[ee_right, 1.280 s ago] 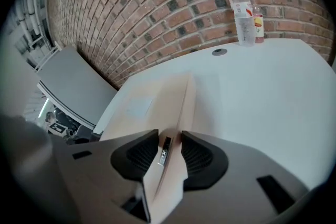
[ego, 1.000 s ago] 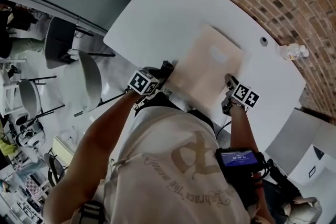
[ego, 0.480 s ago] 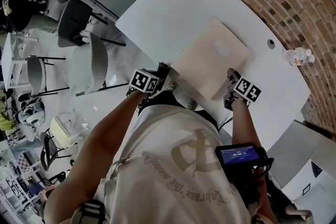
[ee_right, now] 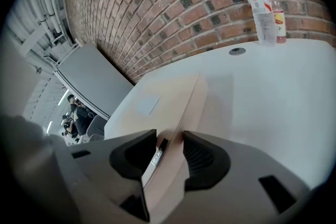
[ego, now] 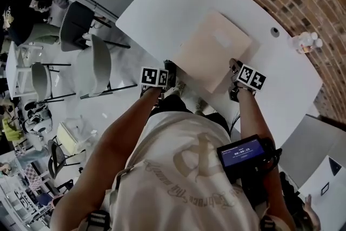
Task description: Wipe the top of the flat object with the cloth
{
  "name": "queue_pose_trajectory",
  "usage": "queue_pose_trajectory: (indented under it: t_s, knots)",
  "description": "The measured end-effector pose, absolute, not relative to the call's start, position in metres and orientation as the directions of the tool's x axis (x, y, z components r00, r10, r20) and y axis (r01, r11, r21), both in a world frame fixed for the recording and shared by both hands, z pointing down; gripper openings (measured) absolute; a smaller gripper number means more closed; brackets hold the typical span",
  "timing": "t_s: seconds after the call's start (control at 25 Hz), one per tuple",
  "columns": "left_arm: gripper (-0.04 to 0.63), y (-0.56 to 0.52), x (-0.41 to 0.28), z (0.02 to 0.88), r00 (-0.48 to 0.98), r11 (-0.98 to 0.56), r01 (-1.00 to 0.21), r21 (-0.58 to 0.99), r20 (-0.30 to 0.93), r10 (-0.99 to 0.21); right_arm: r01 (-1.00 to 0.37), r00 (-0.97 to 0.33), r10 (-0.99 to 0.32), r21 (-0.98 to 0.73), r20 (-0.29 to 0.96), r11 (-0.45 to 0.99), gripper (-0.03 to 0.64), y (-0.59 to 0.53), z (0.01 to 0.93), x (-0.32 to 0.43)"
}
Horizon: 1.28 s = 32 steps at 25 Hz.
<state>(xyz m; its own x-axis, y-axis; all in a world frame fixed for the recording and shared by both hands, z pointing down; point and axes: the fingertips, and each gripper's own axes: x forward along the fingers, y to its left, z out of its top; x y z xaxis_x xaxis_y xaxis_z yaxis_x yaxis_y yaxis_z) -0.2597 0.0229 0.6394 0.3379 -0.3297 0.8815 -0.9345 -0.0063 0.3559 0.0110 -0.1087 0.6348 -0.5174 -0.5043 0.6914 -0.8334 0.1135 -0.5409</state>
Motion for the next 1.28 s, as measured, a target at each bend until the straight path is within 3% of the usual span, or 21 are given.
queue_pose_trajectory:
  t_s: [0.52, 1.28]
  knots:
    - [0.112, 0.063, -0.175, 0.632, 0.523, -0.272, -0.837, 0.476, 0.841, -0.137, -0.838, -0.495, -0.536, -0.538, 0.684, 0.088, 0.172, -0.104, 0.632, 0.006]
    - [0.112, 0.122, -0.043, 0.619, 0.654, -0.566, -0.5, 0.655, 0.714, 0.248, -0.827, -0.506, -0.552, -0.555, 0.663, 0.091, 0.172, -0.104, 0.634, 0.007]
